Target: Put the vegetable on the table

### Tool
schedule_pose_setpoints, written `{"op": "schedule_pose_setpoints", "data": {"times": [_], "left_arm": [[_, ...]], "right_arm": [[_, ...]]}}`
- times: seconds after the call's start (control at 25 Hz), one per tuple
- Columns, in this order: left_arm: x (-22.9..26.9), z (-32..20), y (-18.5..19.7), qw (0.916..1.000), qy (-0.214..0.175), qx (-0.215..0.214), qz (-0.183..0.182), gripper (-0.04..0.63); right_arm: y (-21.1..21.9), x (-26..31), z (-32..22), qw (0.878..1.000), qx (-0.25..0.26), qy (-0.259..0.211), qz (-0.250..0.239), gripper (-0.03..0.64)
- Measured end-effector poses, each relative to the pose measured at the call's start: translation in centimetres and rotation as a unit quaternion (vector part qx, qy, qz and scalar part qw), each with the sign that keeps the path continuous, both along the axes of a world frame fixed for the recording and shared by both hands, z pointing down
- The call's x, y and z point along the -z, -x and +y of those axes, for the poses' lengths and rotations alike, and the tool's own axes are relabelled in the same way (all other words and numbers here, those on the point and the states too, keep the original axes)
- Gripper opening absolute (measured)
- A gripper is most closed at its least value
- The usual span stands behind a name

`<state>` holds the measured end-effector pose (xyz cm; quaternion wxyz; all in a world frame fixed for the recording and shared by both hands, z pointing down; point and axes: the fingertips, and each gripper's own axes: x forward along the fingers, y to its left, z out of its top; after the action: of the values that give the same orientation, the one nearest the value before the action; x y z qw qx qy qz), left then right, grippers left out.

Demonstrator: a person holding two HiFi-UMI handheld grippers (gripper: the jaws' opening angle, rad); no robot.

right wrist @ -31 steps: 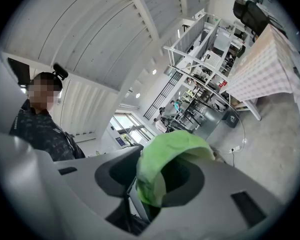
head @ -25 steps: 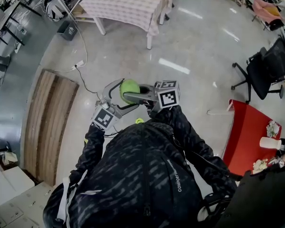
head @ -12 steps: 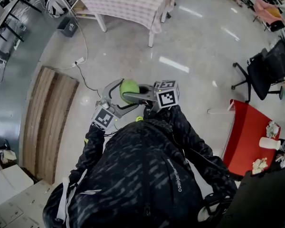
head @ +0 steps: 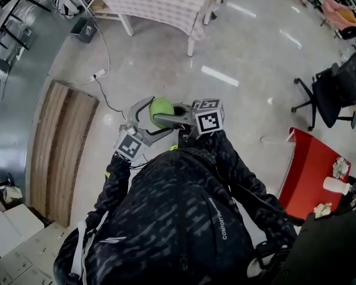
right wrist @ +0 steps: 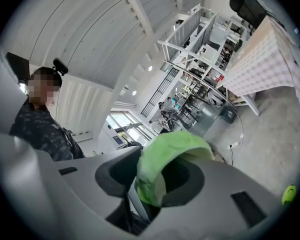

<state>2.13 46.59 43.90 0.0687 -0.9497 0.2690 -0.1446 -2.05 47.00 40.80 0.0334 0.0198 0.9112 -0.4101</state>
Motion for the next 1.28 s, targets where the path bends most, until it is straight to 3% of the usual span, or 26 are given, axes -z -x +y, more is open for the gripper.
{"op": "schedule_pose_setpoints", "data": {"times": [0.36, 0.64, 0.84, 1.16, 1.28], "left_arm": [[-1.1, -9.3, 1.1, 0.9998, 0.014, 0.011, -0.009, 0.476], [-3.0, -17.9, -0.7, 0.9995, 0.023, 0.02, -0.009, 0.476], [-1.6, -21.3, 0.8, 0.9994, 0.024, 0.025, -0.009, 0.476], [-1.3, -31.5, -0.2, 0.999, 0.029, 0.032, -0.013, 0.476], [-1.2, -33.2, -0.3, 0.999, 0.03, 0.03, -0.015, 0.476]], "right_arm": [[1.1, -1.0, -9.3, 1.0, 0.01, 0.013, -0.006, 0.121], [-0.7, -2.7, -17.8, 0.999, 0.017, 0.027, -0.007, 0.118], [0.8, -1.4, -21.2, 0.999, 0.023, 0.026, 0.001, 0.117], [-0.3, -1.1, -31.3, 0.999, 0.028, 0.033, -0.001, 0.115], [-0.4, -1.0, -33.1, 0.999, 0.027, 0.031, 0.001, 0.115]]}}
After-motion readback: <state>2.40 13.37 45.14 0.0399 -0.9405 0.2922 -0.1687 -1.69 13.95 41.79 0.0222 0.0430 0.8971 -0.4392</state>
